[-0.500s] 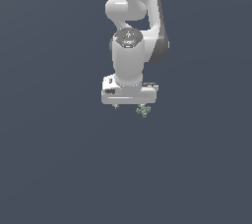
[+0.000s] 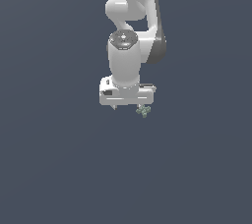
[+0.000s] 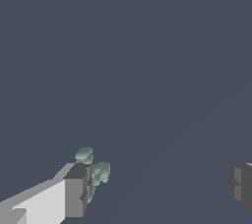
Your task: Pick up the object and move it to a goal position.
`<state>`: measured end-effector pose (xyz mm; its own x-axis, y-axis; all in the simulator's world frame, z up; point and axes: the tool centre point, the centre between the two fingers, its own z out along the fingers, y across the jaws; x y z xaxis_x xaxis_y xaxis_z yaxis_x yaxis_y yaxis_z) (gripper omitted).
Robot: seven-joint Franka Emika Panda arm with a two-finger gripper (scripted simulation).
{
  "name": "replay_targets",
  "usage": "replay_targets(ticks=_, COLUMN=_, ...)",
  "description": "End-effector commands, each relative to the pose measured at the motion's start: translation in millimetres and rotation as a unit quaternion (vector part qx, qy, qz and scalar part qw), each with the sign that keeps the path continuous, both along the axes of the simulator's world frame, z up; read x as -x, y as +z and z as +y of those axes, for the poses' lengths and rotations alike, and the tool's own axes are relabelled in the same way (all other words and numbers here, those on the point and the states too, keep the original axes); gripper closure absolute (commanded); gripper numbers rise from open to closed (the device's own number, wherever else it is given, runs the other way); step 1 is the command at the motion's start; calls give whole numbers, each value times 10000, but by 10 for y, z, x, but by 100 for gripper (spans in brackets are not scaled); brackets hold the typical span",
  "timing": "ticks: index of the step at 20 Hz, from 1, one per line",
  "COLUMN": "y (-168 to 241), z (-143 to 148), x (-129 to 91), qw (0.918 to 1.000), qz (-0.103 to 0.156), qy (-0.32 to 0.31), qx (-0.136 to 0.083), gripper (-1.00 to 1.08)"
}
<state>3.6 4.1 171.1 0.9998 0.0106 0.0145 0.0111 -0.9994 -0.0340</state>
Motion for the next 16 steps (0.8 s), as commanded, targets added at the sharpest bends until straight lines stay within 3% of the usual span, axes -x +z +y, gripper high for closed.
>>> replay_targets(ticks=1, y=-4, z=-13, x=-2, qw=10000, qz=9, qy=9, qx=-17, gripper=-92)
replay_targets(ticks=16, y=-138, z=152, x=93, qw=9986, qz=39, qy=-524, qx=5, gripper=-92)
